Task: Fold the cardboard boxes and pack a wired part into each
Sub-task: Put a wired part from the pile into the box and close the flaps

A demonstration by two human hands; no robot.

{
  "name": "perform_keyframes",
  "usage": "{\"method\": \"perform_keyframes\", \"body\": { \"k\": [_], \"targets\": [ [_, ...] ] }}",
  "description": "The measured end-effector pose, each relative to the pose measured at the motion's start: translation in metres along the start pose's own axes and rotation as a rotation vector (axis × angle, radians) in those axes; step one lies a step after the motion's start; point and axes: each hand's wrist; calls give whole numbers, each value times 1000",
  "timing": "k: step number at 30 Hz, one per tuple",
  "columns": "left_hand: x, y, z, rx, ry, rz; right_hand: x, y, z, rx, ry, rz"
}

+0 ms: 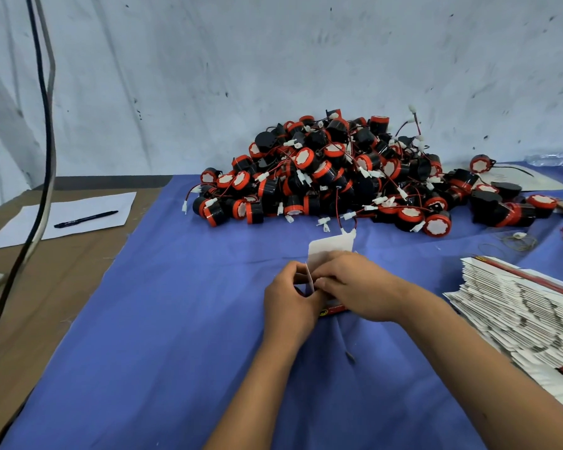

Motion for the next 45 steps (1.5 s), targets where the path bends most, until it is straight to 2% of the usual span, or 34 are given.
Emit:
{"method": "perform_keyframes", "body": {
  "k": [4,9,15,19,20,22,23,24,25,26,28,29,30,32,34,36,38,41,45],
  "targets": [
    [-1,3,-1,73,-33,-21,-3,-4,4,-254,-4,91],
    [1,18,1,325,-85,-90,-4,-11,6,-374,19,25],
    [5,20,2,331,-126,-47,-13,-13,-4,-151,63,-180],
    [6,21,4,342,-130,-83,-15,-10,-14,-92,38,-150],
    [7,21,5,332,-130,-79,-15,-10,-17,-192,81,-90],
    [11,23,7,314,-120,-58,-19,-10,-21,-624,260,-25],
    [13,26,9,316,-110,-59,-24,-10,-23,-854,279,-20],
    [14,29,11,326,-100,-69,-32,-11,-24,-1026,221,34],
    [15,31,12,340,-91,-83,-38,-12,-24,-1098,105,157],
    [15,33,13,356,-84,-95,-45,-15,-23,-1040,-37,348],
    [16,34,13,375,-96,-106,-54,-26,-21,-706,-233,742],
    [16,35,13,384,-106,-118,-58,-31,-21,-563,-234,865],
    [16,35,13,395,-107,-139,-62,-35,-20,-489,-198,907],
    [15,36,12,422,-85,-202,-67,-41,-18,-498,-145,904],
    [15,34,10,410,-71,-203,-68,-45,-17,-611,-157,828],
    [14,29,9,353,-78,-157,-67,-48,-17,-793,-118,588],
    [11,21,8,290,-66,-141,-63,-48,-18,-878,35,308],
    [1,7,0,169,-32,-109,-56,-50,-18,-822,182,179],
    [-4,-7,-7,22,35,17,-52,-57,-18,-772,145,133]
  ]
}}
Point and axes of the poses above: each hand's wrist, its own z-axis towards the middle knuckle, its own y-axis out of the back of the hand, x = y × z, and after that the axes turned 11 degrees about z, right-handed
